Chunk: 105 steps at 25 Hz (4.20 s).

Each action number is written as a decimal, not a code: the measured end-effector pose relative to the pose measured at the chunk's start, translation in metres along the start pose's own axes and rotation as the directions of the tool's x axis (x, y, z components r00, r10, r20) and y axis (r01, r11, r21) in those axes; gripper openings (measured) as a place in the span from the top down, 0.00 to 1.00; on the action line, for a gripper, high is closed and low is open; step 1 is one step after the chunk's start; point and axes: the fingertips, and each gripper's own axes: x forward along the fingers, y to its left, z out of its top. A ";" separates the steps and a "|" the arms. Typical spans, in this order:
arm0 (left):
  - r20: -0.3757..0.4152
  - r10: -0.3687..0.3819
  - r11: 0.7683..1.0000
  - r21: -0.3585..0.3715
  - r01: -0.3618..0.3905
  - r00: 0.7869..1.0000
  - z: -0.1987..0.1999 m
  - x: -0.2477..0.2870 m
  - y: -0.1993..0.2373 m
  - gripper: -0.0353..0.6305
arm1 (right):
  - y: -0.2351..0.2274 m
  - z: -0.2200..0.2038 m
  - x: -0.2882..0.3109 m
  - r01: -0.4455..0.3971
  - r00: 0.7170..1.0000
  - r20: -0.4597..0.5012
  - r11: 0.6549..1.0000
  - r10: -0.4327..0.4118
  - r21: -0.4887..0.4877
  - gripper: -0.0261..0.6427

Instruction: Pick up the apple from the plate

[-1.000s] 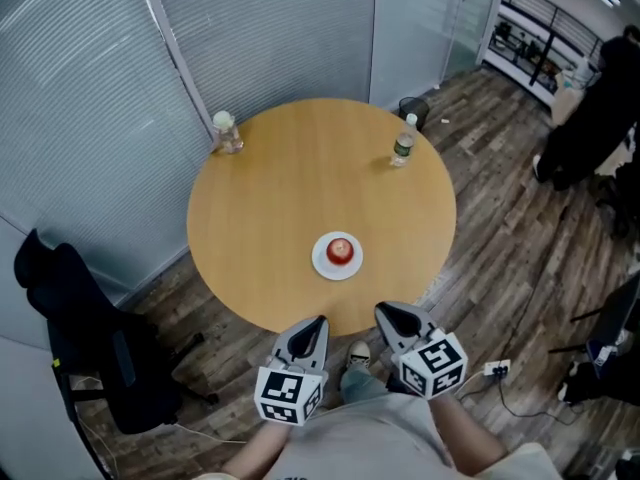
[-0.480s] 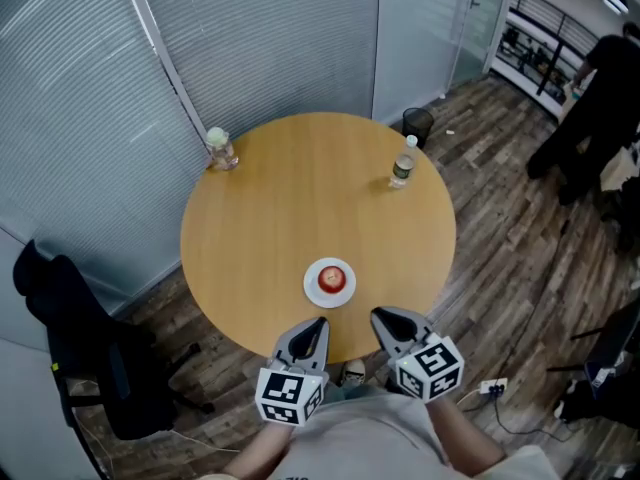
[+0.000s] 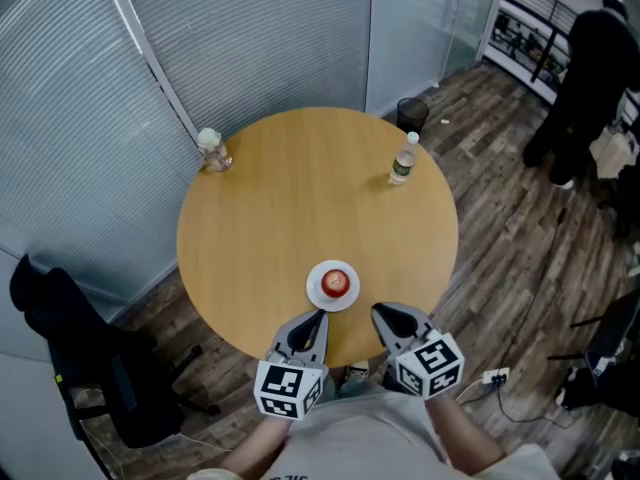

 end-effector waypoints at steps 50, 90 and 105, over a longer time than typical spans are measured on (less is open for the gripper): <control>-0.121 -0.023 0.999 -0.044 0.018 0.992 -0.041 0.051 0.066 0.94 | -0.030 -0.058 0.105 0.028 0.975 -0.221 0.998 -0.040 -0.057 0.90; -0.214 0.011 0.993 -0.114 -0.036 0.977 -0.076 0.057 0.090 0.94 | -0.043 -0.151 0.192 -0.106 0.875 -0.483 0.981 0.014 -0.163 0.40; -0.230 0.020 0.991 -0.124 -0.050 0.973 -0.078 0.056 0.096 0.94 | -0.048 -0.163 0.202 -0.107 0.855 -0.518 0.978 -0.002 -0.180 0.40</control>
